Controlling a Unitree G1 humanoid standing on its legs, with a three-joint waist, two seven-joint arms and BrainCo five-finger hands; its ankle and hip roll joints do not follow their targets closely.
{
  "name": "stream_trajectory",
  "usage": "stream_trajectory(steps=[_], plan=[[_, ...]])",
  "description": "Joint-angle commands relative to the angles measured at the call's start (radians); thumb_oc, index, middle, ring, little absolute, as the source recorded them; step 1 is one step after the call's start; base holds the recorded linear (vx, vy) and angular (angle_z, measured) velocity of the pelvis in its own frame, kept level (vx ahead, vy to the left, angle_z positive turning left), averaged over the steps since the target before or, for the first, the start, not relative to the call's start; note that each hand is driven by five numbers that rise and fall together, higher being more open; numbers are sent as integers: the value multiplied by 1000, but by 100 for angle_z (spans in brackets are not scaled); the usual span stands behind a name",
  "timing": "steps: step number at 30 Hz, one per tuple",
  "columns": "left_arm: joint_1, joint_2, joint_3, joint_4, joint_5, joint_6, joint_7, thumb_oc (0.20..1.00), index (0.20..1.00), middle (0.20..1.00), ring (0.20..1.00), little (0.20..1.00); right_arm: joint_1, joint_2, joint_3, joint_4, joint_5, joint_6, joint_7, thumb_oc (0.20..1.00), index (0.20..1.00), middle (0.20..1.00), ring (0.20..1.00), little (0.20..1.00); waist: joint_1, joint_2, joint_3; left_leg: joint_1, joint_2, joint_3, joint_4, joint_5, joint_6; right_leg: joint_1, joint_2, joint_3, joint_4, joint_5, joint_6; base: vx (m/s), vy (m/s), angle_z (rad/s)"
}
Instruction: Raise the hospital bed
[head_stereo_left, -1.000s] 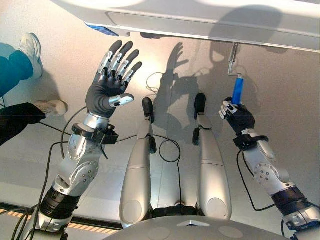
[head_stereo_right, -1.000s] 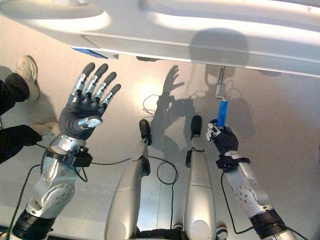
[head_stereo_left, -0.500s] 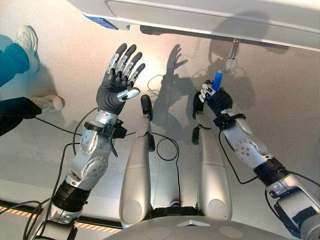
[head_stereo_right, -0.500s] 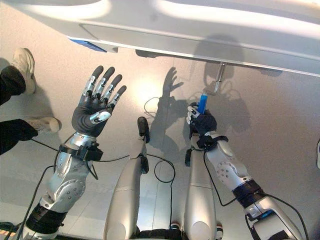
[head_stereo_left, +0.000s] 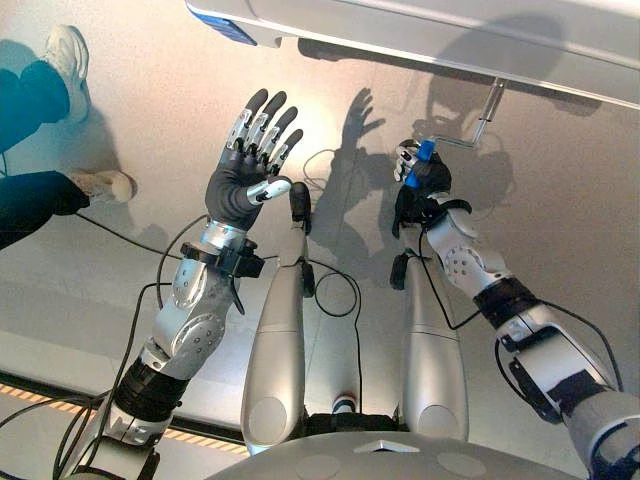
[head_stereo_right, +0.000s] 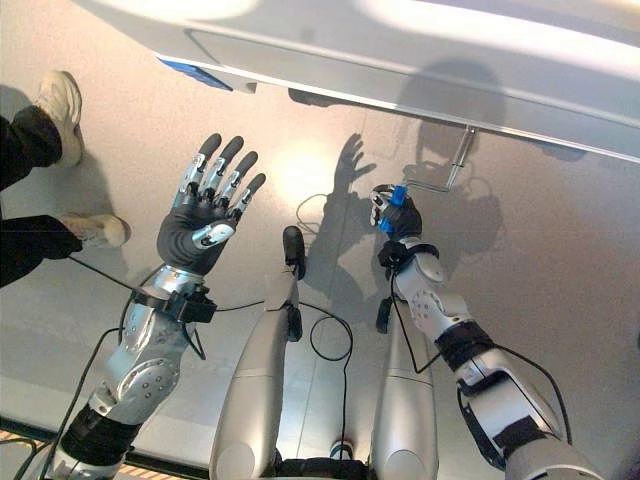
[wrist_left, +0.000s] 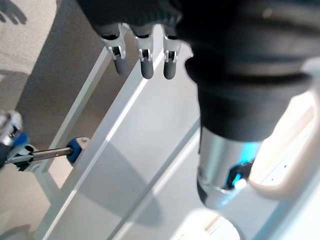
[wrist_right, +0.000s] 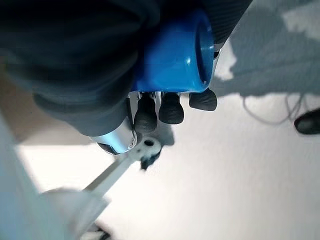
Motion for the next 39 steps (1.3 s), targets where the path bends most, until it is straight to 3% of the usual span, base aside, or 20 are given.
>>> stream_trajectory(steps=[1,7,11,17,33,39], plan=[[-17,4,-39,-109,-3,-46,-21,1000,1000,1000,1000,1000,-135,110,11,36,-104,-2,23,200,200,200,200,200,28,41,-25,-36,-73,20,135,-141,46,28,-19,-9,-75,30,68,12,22,3],[-63,-18,-70,-115,5,-56,-17,1000,1000,1000,1000,1000,-182,132,-32,298,-193,30,6,200,200,200,200,200,33,69,-25,-52,-77,19,140,-142,47,7,-20,-3,-62,22,66,2,7,2],[-95,-21,-81,-114,25,-60,-13,1000,1000,1000,1000,1000,-191,73,-105,501,-291,60,-36,200,200,200,200,200,32,94,-25,-61,-83,23,142,-143,46,-7,-20,3,-50,15,67,0,0,0],[-114,-14,-78,-119,38,-62,-22,1000,1000,1000,1000,1000,-132,-21,-171,564,-336,67,-61,200,200,200,200,200,13,98,-25,-63,-82,31,144,-149,48,-24,-13,19,-40,11,66,0,-11,6],[-101,46,-16,-119,36,-84,-50,1000,1000,1000,1000,1000,116,-294,-457,613,-237,12,-106,200,200,200,200,200,-52,79,-25,-41,-66,59,136,-154,43,-34,4,43,-25,-1,66,-5,-8,-2],[-88,58,3,-111,26,-82,-64,1000,1000,1000,1000,1000,182,-337,-516,600,-214,-13,-110,200,200,200,200,200,-72,63,-25,-4,-57,65,119,-151,38,-8,13,43,-40,5,67,-13,-23,-6]])
